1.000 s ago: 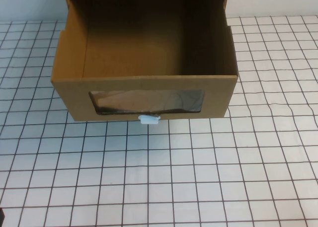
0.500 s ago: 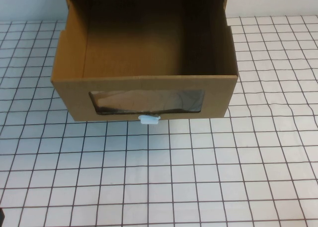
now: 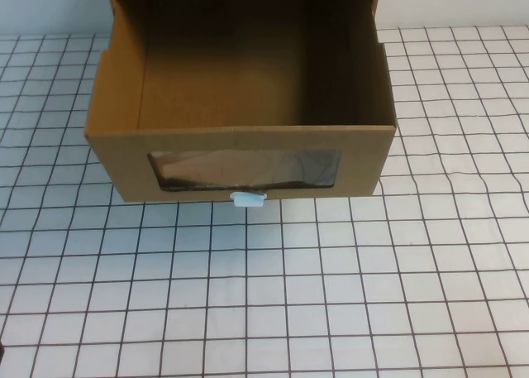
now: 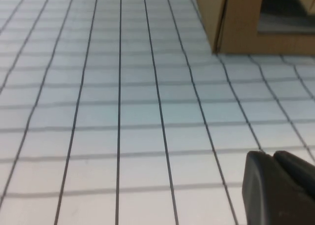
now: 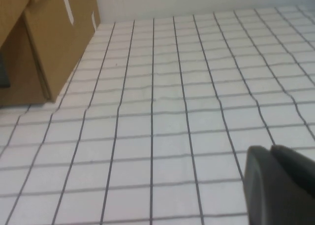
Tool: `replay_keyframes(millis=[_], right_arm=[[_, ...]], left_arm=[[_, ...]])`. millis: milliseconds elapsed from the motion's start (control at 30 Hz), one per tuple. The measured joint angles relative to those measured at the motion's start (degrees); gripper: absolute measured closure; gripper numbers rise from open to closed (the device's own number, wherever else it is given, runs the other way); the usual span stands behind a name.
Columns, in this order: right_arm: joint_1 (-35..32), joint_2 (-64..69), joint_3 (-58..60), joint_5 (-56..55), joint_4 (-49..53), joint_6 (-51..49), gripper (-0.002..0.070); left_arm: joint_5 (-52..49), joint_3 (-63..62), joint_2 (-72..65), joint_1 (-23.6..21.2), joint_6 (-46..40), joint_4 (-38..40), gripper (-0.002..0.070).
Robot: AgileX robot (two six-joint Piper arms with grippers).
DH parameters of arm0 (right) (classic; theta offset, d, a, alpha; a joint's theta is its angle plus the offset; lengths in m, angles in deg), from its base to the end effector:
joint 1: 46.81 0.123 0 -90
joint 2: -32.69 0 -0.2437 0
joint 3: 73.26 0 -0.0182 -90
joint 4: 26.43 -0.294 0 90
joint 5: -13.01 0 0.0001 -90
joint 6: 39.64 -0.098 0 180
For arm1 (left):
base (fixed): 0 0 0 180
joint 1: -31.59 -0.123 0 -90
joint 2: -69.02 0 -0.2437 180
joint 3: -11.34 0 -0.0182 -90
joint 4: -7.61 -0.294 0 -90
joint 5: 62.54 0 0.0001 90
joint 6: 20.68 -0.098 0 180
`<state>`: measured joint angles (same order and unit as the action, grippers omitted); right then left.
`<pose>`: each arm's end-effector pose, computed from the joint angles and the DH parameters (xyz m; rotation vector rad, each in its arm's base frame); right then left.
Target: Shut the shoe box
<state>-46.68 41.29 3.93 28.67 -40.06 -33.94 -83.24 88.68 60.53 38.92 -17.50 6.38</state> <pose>0.1469 0.0066 0.1804 0.0663 1.7641 0.1521 0.1437 -0.0177 0.1705 0.0808 1.8588 -0.1063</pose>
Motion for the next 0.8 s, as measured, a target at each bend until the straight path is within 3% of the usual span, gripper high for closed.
replay_keyframes(millis=[133,467,800], right_arm=[[0.00,0.00,0.00,-7.62,-0.27,0.00,0.0689],[0.00,0.00,0.00,-37.34,-0.86,0.00,0.0689],[0.00,-0.27,0.00,-45.39,-1.21,0.00,0.0689]], left_arm=[[6.91,0.09,0.00,0.00,0.00,0.00,0.0677],[38.75,0.09,0.00,0.00,0.09,0.00,0.0677],[45.72,0.09,0.00,0.00,0.51,0.00,0.0677]])
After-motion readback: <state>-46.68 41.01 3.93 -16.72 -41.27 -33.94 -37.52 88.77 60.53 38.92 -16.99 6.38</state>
